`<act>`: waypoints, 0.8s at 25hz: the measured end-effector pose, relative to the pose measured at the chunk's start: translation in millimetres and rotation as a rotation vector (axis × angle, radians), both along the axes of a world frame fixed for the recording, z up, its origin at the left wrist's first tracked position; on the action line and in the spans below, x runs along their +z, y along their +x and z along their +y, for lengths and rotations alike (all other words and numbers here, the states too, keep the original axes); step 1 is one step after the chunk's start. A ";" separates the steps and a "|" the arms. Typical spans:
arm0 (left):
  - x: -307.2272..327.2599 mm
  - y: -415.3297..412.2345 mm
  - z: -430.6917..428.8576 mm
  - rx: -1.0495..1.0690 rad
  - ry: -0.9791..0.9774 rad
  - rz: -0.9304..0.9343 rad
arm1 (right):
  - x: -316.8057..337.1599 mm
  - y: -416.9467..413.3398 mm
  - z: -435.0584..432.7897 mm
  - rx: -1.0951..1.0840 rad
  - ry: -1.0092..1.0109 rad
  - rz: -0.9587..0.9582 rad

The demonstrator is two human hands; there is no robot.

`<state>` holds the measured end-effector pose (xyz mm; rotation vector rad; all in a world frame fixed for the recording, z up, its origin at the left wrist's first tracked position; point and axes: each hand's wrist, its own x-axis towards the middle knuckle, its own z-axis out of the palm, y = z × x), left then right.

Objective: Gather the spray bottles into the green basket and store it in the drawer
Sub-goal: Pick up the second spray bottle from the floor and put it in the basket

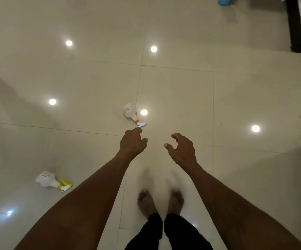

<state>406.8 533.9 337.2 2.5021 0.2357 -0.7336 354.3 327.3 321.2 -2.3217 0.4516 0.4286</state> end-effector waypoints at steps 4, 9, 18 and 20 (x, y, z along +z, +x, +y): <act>-6.0 41.5 23.9 0.018 0.045 -0.009 | -14.7 49.4 28.3 0.022 0.028 0.041; -44.9 100.1 47.5 0.022 0.110 -0.023 | -65.0 118.4 60.9 0.097 0.044 0.109; -211.3 181.6 90.9 -0.279 0.299 -0.054 | -221.6 217.7 139.8 0.175 0.041 0.136; -262.0 196.9 96.1 -0.372 0.340 -0.057 | -274.5 231.0 154.0 0.160 0.032 0.142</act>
